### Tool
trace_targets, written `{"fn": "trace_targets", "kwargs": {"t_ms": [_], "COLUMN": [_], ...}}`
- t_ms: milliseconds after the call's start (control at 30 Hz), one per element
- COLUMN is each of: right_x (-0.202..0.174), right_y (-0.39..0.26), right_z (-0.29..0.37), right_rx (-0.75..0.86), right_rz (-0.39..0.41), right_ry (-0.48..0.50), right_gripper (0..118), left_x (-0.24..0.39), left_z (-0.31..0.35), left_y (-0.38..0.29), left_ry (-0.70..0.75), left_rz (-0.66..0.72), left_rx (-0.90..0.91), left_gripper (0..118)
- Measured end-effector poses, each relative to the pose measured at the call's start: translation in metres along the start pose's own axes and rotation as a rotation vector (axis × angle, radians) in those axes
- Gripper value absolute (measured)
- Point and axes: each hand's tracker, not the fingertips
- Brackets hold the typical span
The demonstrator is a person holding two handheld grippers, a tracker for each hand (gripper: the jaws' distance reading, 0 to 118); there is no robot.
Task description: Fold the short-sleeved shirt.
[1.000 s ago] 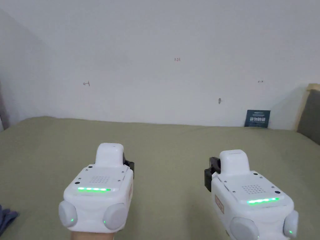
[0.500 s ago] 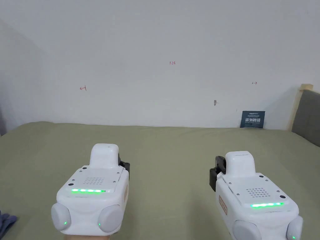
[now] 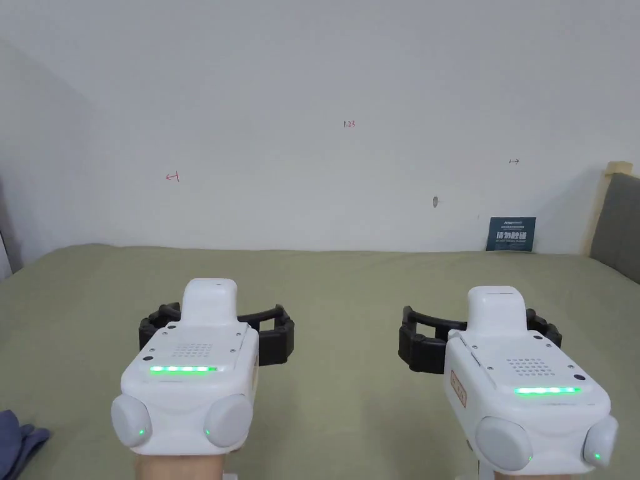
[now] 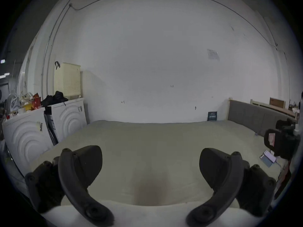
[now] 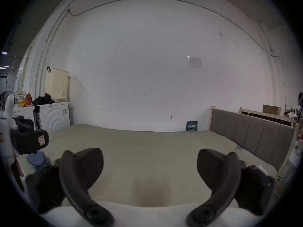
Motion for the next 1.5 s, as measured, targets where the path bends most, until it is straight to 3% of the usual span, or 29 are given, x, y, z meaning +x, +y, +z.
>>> {"fn": "trace_targets", "kwargs": {"t_ms": [633, 767, 933, 1000, 1100, 1167, 1300, 1500], "right_x": [-0.003, -0.011, -0.004, -0.005, -0.010, -0.012, -0.009, -0.013], "right_y": [-0.006, -0.005, -0.003, -0.001, -0.002, -0.002, -0.008, -0.007], "right_z": [0.001, 0.003, 0.007, 0.006, 0.002, -0.002, 0.001, 0.005], "right_rx": [0.003, 0.001, -0.042, -0.067, -0.128, -0.148, -0.039, -0.026], "right_rz": [0.006, 0.081, 0.017, -0.013, -0.030, -0.009, 0.022, 0.102], "right_ry": [0.009, -0.073, 0.055, 0.031, -0.097, -0.144, -0.070, -0.036], "right_gripper": [118, 118, 118, 118, 118, 118, 118, 118], "left_x": [-0.013, -0.013, -0.012, -0.010, -0.009, -0.009, -0.008, -0.010], "left_z": [0.008, 0.008, 0.010, 0.012, 0.013, 0.015, 0.014, 0.014], "left_y": [-0.004, -0.005, -0.003, -0.002, 0.000, 0.000, 0.001, 0.002], "left_ry": [-0.019, -0.028, -0.038, -0.044, -0.053, -0.050, -0.055, -0.061], "left_rz": [-0.015, -0.015, -0.015, -0.018, -0.014, -0.009, -0.011, -0.005], "left_rx": [0.005, -0.003, -0.005, -0.007, -0.010, -0.005, -0.009, -0.020], "left_gripper": [118, 118, 118, 118, 118, 118, 118, 118]}}
